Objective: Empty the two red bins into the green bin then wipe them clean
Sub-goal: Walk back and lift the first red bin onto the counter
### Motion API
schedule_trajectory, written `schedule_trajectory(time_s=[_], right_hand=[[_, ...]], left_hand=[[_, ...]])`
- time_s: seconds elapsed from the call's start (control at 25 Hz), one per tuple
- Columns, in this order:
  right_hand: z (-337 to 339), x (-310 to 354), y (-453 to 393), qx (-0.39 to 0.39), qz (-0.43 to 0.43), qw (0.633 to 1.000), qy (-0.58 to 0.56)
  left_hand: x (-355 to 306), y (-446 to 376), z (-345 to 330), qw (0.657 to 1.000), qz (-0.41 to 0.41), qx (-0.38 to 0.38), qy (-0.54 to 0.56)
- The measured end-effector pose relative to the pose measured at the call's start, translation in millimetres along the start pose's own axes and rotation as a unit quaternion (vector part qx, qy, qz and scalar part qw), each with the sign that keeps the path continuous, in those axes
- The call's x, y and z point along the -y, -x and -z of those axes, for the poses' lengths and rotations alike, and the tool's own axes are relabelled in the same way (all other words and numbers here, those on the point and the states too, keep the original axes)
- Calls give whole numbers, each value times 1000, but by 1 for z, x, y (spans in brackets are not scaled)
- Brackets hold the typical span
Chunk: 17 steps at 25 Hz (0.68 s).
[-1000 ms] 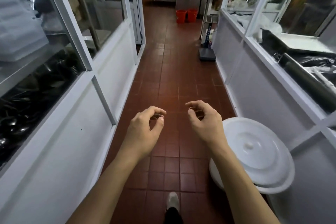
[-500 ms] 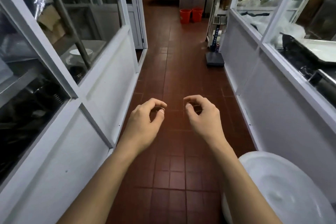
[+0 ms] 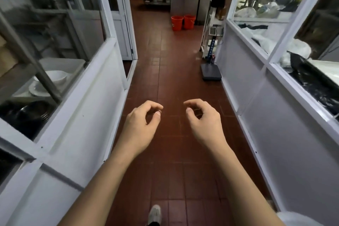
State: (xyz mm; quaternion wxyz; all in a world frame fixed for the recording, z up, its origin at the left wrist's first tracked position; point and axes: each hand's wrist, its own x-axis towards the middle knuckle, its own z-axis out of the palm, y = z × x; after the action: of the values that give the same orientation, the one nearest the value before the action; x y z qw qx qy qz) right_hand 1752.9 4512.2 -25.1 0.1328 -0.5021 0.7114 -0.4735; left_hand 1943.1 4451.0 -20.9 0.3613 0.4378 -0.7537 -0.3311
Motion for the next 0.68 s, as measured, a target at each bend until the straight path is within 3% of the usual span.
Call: schedule_trajectory(time_s=[0.36,0.68], right_hand=[[-77,-13,-204,-3,-22,1000,16],[-134,-67,-397,9,-14,1000,5]], left_hand=[[55,-218,0,1000,-3,22,-2],[101,-406,-41,1000,2,19,-11]])
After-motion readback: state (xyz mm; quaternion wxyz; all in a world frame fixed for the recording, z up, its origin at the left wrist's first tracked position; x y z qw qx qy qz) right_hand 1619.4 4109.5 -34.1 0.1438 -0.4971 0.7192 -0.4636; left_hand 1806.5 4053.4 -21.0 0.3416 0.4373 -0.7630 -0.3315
